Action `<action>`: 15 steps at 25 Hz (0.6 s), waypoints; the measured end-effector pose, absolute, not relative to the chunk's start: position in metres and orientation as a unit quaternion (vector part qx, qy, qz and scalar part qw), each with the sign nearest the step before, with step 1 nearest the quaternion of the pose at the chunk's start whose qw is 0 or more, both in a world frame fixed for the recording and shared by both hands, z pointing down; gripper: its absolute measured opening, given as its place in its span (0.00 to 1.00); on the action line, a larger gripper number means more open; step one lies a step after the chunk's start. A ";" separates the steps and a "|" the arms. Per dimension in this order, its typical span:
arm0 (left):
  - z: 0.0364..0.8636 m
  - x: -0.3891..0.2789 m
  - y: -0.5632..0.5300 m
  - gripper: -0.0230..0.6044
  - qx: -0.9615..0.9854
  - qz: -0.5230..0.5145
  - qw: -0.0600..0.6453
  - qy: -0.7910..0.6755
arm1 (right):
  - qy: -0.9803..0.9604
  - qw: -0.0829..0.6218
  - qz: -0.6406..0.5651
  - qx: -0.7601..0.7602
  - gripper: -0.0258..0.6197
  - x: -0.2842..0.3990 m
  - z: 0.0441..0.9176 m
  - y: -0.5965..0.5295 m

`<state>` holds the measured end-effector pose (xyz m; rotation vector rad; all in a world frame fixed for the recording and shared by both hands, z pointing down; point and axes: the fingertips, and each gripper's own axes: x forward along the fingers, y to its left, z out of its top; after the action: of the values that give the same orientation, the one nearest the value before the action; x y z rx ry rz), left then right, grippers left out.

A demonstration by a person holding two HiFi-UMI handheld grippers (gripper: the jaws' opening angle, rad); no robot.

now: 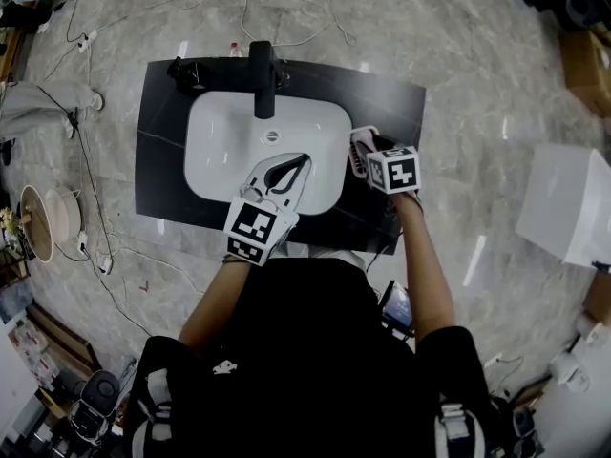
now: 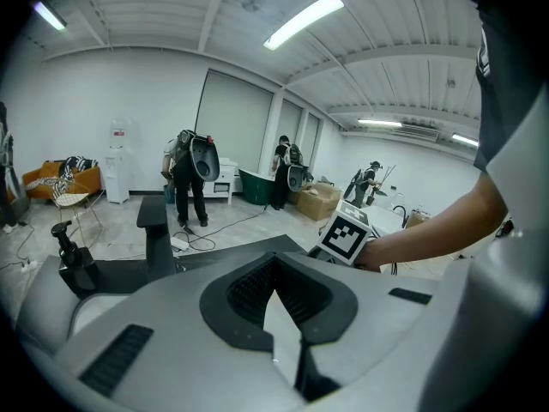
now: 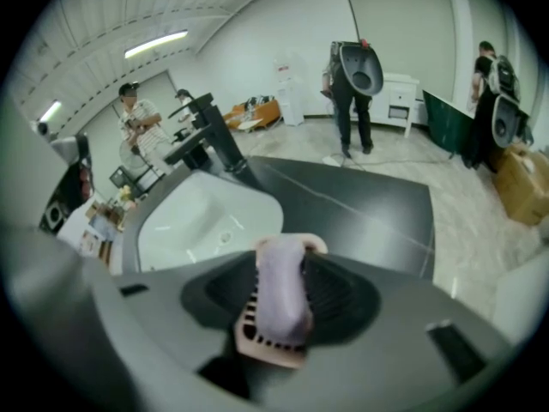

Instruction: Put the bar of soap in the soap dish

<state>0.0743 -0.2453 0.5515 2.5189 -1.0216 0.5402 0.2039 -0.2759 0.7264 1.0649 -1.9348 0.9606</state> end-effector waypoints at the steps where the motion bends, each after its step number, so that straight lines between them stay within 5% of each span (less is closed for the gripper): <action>1: 0.552 0.075 -0.245 0.07 0.894 0.191 0.184 -0.361 | -0.750 0.358 0.372 0.414 0.32 0.204 0.726 -0.276; 11: 0.542 0.071 -0.252 0.07 0.899 0.189 0.173 -0.356 | -0.754 0.345 0.357 0.430 0.32 0.202 0.702 -0.276; 15: 0.530 0.066 -0.259 0.07 0.904 0.187 0.154 -0.351 | -0.756 0.325 0.342 0.453 0.24 0.201 0.677 -0.281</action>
<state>0.0655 -0.2592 0.5299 2.5928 -1.0068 0.5370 0.2011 -0.2810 0.6769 1.1890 -1.9833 0.8962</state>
